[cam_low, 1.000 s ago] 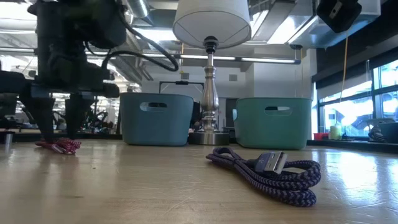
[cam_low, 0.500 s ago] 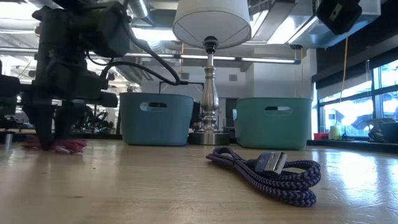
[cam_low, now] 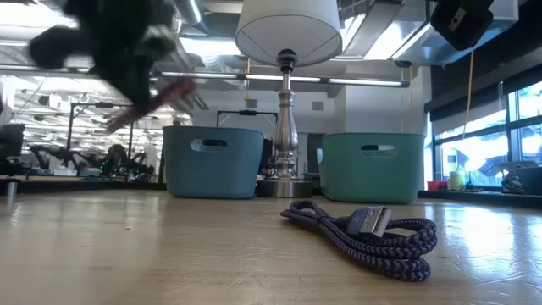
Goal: Pick & Place USB Port
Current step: Put the pink usb cable into the blue bin
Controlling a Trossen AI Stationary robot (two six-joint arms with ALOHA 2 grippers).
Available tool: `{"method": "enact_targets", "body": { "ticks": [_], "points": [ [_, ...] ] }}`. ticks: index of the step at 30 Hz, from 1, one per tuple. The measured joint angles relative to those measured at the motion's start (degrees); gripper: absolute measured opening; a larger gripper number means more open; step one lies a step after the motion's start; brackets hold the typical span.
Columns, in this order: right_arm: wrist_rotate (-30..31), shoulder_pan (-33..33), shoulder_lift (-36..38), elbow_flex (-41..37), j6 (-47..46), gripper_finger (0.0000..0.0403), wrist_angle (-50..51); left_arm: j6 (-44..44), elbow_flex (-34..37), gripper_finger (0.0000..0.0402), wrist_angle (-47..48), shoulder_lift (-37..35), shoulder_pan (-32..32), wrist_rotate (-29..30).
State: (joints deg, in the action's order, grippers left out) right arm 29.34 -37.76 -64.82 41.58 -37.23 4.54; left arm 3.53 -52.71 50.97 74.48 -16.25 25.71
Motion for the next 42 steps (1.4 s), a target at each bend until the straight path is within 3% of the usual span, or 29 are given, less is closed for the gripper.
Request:
{"method": "enact_targets", "body": {
  "ticks": [5,8,11,14,17,23,30,42],
  "points": [
    [0.02,0.01,0.0,0.0,0.17,0.0095,0.02,3.71,0.4,0.0018,-12.34,-9.56,2.41,13.74],
    [0.02,0.01,0.0,0.0,0.17,0.0095,0.04,11.16,2.4,0.0018,-21.65,-14.21,6.79,15.83],
    [0.02,0.0,0.0,0.0,0.16,0.0095,0.04,21.6,5.77,0.0018,-31.87,-17.37,13.17,10.87],
    [0.02,0.02,0.0,0.0,0.17,0.0095,0.04,26.85,9.59,0.0018,-38.74,-17.62,21.26,1.94],
    [0.02,0.01,0.02,0.0,0.15,0.0095,-0.01,27.63,12.38,0.0018,-42.83,-15.95,29.38,-6.51],
    [-0.42,0.01,0.02,0.0,-0.02,0.0095,-0.04,28.15,14.71,0.0018,-52.43,-10.61,40.34,-16.35],
    [-0.42,0.01,0.02,0.0,0.0,0.0095,-0.05,27.84,14.55,0.0018,-57.61,0.3,48.13,-22.75],
    [-0.44,0.01,0.02,0.0,-0.31,0.0095,-0.02,31.06,7.36,0.0018,-53.71,14.68,48.78,-19.46]
  ]
}}
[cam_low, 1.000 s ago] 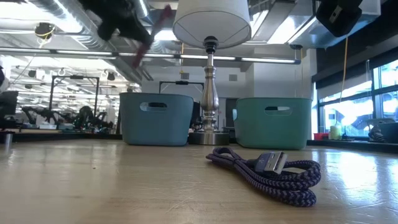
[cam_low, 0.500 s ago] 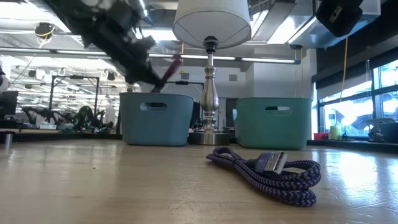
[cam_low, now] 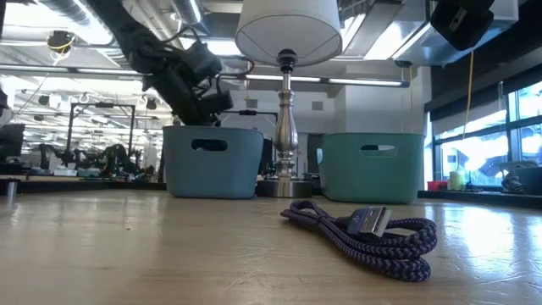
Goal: Pick & Place USB Port
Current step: Put the pink usb cable into the blue bin
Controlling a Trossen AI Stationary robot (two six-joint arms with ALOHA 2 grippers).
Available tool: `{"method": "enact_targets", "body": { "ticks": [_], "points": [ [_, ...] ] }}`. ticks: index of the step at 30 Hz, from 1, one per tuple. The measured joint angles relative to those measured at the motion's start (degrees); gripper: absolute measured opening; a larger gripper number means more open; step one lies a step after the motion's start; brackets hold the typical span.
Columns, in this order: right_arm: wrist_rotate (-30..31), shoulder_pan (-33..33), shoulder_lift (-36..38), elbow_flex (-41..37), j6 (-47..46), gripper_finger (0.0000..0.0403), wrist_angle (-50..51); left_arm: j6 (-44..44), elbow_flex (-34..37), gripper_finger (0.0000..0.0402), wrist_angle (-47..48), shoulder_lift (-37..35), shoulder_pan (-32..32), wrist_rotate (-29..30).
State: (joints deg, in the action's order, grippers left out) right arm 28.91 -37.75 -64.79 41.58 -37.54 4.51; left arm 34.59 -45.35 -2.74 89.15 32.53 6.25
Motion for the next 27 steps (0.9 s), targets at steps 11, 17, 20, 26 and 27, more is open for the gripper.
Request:
{"method": "enact_targets", "body": {
  "ticks": [11,17,20,26,27],
  "points": [
    [-0.06,-0.01,0.0,0.0,0.07,0.0095,0.02,5.94,-3.62,0.0018,5.03,1.76,0.74,3.04],
    [-0.2,0.0,0.0,0.0,0.07,0.0095,0.0,12.77,-3.62,0.0018,6.7,2.09,0.66,3.31],
    [-0.2,-0.01,0.0,0.0,0.07,0.0095,-0.06,15.71,-3.62,0.0018,7.3,3.35,0.5,3.74],
    [-0.2,-0.01,0.0,0.0,0.06,0.0095,-0.42,23.95,-3.62,0.0018,7.26,8.68,-0.11,4.19],
    [-0.2,-0.01,0.0,0.0,0.0,0.0095,-0.42,24.5,-3.59,0.0018,7.28,9.36,-0.29,4.64]
  ]
}}
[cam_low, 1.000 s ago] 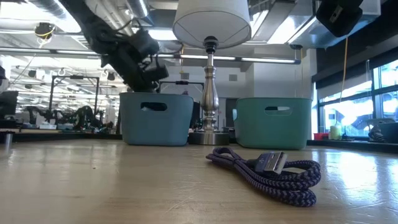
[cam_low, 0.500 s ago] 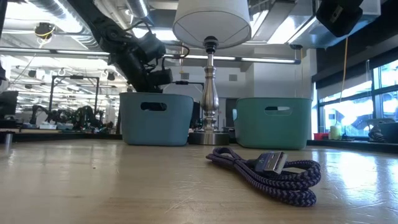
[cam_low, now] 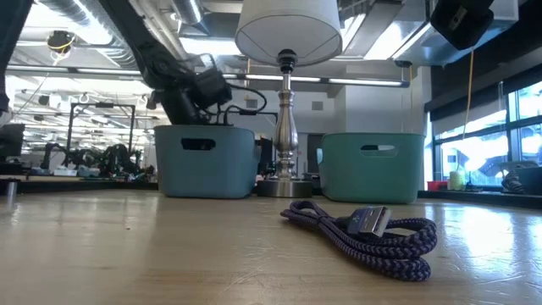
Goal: Pick & Place USB Port
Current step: Put the pink usb cable into the blue bin, then put the white usb cable into the blue bin
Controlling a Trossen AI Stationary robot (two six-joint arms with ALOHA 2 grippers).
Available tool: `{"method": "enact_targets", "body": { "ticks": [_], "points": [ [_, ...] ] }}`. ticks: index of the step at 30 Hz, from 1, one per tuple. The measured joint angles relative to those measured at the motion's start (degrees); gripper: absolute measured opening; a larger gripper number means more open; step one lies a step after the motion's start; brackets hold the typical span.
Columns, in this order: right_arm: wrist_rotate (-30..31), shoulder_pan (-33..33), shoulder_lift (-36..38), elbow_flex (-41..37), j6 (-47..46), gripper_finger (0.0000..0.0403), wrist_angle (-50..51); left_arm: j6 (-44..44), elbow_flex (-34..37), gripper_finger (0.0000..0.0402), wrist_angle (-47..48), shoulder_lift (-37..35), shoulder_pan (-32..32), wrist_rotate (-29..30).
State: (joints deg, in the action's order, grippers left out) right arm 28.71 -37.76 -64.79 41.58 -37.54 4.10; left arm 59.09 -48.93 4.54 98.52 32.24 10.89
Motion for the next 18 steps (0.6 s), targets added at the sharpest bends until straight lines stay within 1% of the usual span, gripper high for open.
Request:
{"method": "enact_targets", "body": {
  "ticks": [2,5,7,11,13,18],
  "points": [
    [0.0,0.02,0.0,0.0,-0.51,0.0095,0.02,-0.02,-0.02,0.0018,-0.89,1.0,-0.27,0.22],
    [0.0,0.01,0.0,0.0,-0.63,0.0095,0.02,-3.61,-0.02,0.0019,-2.82,1.6,-0.4,1.13],
    [0.0,0.01,0.0,0.0,-0.86,0.0095,0.02,-3.85,-0.01,0.0037,-3.57,1.5,-0.73,2.27],
    [0.0,0.0,0.0,0.0,-1.0,0.0095,0.04,-1.11,0.01,0.0089,-5.21,0.85,-2.12,3.36],
    [0.0,0.0,0.0,0.0,-1.0,0.0095,0.08,-0.54,0.01,0.0109,-6.48,0.85,-3.04,5.23],
    [-0.42,0.01,0.0,0.0,-1.02,0.0095,0.11,1.67,0.01,0.0138,-8.01,0.81,-4.64,9.94]
  ]
}}
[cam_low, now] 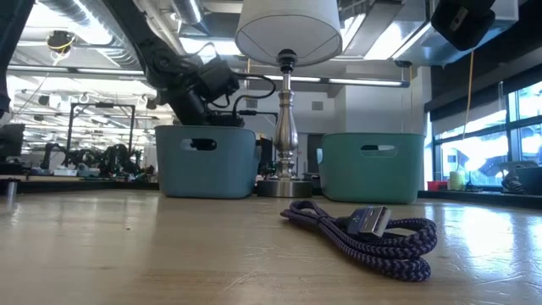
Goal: Pick & Place USB Port
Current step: Put the white usb cable into the blue bin
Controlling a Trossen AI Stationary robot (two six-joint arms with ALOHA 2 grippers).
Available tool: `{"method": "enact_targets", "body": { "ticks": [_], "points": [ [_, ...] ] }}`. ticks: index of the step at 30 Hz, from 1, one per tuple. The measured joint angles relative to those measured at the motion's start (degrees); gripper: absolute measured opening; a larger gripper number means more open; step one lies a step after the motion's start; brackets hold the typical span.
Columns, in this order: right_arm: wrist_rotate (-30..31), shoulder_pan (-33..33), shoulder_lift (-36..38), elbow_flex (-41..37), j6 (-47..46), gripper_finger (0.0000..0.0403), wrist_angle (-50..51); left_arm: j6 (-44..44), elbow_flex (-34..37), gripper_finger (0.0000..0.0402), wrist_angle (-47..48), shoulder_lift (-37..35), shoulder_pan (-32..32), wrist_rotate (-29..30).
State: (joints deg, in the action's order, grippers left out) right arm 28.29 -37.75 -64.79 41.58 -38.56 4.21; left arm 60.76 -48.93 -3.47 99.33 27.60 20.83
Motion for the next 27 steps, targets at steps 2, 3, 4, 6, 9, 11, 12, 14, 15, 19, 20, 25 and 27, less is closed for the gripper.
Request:
{"method": "enact_targets", "body": {
  "ticks": [2,3,4,6,9,11,12,14,15,19,20,25,27],
  "points": [
    [-0.03,-0.01,0.0,0.0,-0.07,0.0095,0.05,0.06,0.0,0.0143,0.04,0.0,-0.28,1.78],
    [-0.07,0.0,0.0,0.0,-0.07,0.0095,0.07,0.12,0.0,0.0143,0.21,-0.02,-0.4,2.97],
    [-0.41,0.01,0.0,0.0,-0.12,0.0095,0.04,0.42,0.0,0.0143,0.48,-0.09,-0.6,4.49],
    [-0.92,-0.01,0.0,0.0,-0.18,0.0095,0.07,1.58,0.02,0.0141,0.77,-0.88,-0.82,7.32],
    [-0.94,0.01,0.0,0.0,-0.18,0.0095,0.09,3.21,0.02,0.0137,0.71,-3.25,-1.27,9.3],
    [-0.94,-0.01,0.0,0.0,-0.2,0.0095,0.33,3.97,0.02,0.0134,0.73,-5.53,-1.32,9.82],
    [-0.94,-0.01,0.0,0.0,-0.2,0.0095,0.39,4.12,0.02,0.0132,1.06,-6.94,-1.32,10.27],
    [-1.06,-0.01,0.0,0.0,-0.2,0.0095,0.37,4.14,0.02,0.0129,2.65,-10.38,-1.33,11.45],
    [-1.09,0.01,0.0,0.0,-0.18,0.0095,0.38,4.11,0.02,0.0128,3.53,-12.29,-1.47,11.77],
    [-1.07,-0.01,0.0,0.0,0.02,0.0095,0.97,4.9,0.02,0.0125,6.81,-21.07,-3.35,14.26],
    [-1.07,-0.01,0.0,0.0,0.02,0.0095,1.26,4.85,0.02,0.0125,7.28,-23.45,-4.15,14.98],
    [-1.09,-0.01,0.0,0.0,-0.03,0.0095,1.78,-7.84,0.02,0.0125,10.8,-36.36,-11.46,10.49],
    [-2.66,0.01,0.02,0.0,-1.27,0.0095,2.14,-17.04,0.02,0.0123,13.49,-41.64,-15.2,2.58]
  ]
}}
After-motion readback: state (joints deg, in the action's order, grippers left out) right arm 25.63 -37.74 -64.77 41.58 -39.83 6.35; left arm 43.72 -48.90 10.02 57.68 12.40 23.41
